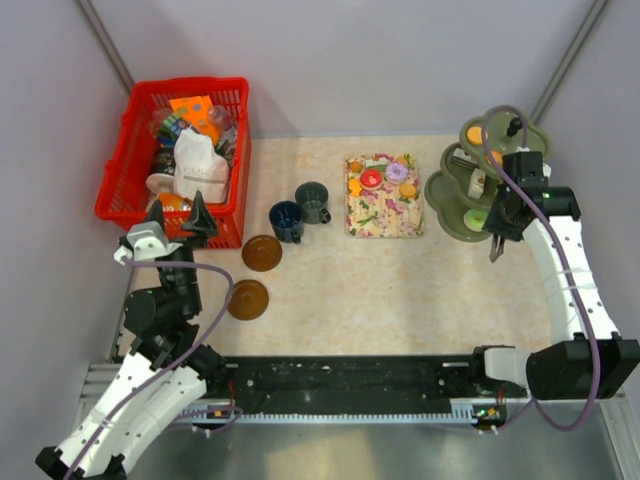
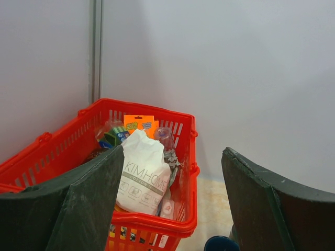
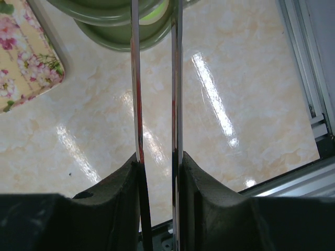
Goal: Serve the afternoon tea
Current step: Place the desert on the desert table.
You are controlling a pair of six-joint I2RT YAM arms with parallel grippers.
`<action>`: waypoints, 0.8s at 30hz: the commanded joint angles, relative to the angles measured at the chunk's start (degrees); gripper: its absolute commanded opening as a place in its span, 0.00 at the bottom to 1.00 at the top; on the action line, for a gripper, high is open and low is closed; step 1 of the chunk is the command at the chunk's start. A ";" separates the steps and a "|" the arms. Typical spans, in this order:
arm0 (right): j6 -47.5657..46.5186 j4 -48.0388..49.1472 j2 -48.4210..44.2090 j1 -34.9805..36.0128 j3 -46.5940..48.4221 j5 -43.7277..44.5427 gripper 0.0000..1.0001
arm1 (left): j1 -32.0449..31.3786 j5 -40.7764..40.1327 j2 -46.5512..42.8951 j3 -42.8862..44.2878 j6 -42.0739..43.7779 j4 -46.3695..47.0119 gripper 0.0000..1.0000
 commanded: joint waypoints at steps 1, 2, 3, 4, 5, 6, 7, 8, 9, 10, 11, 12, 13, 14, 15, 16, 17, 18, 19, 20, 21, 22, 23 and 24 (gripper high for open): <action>-1.45 5.98 0.67 -0.91 0.06 0.49 0.26 | -0.22 -0.43 0.41 -0.32 0.75 2.74 0.80; -1.54 6.24 0.85 -0.82 0.15 0.31 0.26 | -0.22 -0.51 0.32 -0.32 0.66 2.74 0.80; -1.72 6.42 1.11 -0.82 0.15 0.23 0.26 | -0.22 -0.52 0.41 -0.41 0.75 2.74 0.80; -1.89 6.68 1.46 -0.82 0.24 0.05 0.26 | -0.14 -0.52 0.41 -0.32 0.75 2.74 0.80; -2.07 6.68 1.64 -0.82 0.15 -0.30 0.26 | -0.14 -0.52 0.41 -0.41 0.66 2.74 0.80; -1.98 6.77 1.90 -0.82 0.15 -0.39 0.26 | -0.14 -0.43 0.41 -0.41 0.83 2.74 0.80; -1.98 6.68 2.34 -0.82 -0.11 -0.56 0.26 | -0.22 -0.43 0.41 -0.41 0.66 2.74 0.80; -2.07 6.86 2.60 -0.82 -0.37 -0.57 0.26 | -0.14 -0.43 0.58 -0.41 0.75 2.74 0.80; -2.24 6.86 2.69 -0.82 -0.64 -0.83 0.27 | -0.22 -0.43 0.58 -0.41 0.66 2.74 0.80; -2.16 7.21 2.96 -0.82 -1.07 -1.00 0.27 | -0.14 -0.34 0.50 -0.41 0.75 2.74 0.80; -2.33 7.38 3.22 -0.91 -1.51 -1.35 0.27 | -0.22 -0.43 0.58 -0.41 0.75 2.83 0.80; -2.25 7.30 3.40 -0.82 -1.87 -1.62 0.27 | -0.14 -0.43 0.50 -0.41 0.66 2.75 0.80; -2.25 7.38 3.48 -2.38 -2.13 -1.71 0.27 | -0.22 -0.43 0.49 -0.49 0.66 2.74 0.80; -2.25 7.39 3.49 -2.49 -2.31 -1.45 0.28 | -0.22 -0.43 0.49 -0.41 0.75 2.83 0.80; -2.25 7.39 3.66 -2.49 -2.40 -1.53 0.29 | -0.14 -0.43 0.49 -0.41 0.75 2.75 0.80; -1.98 7.39 3.49 -2.49 -2.48 -1.45 0.30 | -0.14 -0.51 0.58 -0.49 0.75 2.83 0.80; -1.89 7.39 3.40 -2.58 -2.66 -1.36 0.32 | -0.14 -0.52 0.58 -0.41 0.75 2.92 0.80; -1.98 7.39 3.22 -2.58 -2.57 -1.27 0.35 | -0.22 -0.52 0.58 -0.41 0.75 2.83 0.80; -1.89 7.39 3.05 -2.58 -2.49 -1.01 0.37 | -0.14 -0.52 0.58 -0.41 0.84 2.92 0.80; -1.98 7.39 2.87 -2.58 -2.40 -0.92 0.38 | -0.31 -0.43 0.58 -0.41 0.75 2.92 0.80; -1.98 7.30 2.78 -2.58 -2.31 -0.92 0.40 | -0.22 -0.43 0.50 -0.49 0.75 2.83 0.80; -1.89 7.30 2.52 -2.66 -2.22 -1.00 0.40 | -0.22 -0.43 0.58 -0.49 0.84 2.83 0.80; -1.89 7.21 2.34 -2.66 -2.22 -0.92 0.41 | -0.22 -0.43 0.50 -0.41 0.84 2.83 0.80; -1.89 7.12 2.17 -2.66 -2.13 -1.00 0.42 | -0.14 -0.43 0.58 -0.49 0.75 2.83 0.80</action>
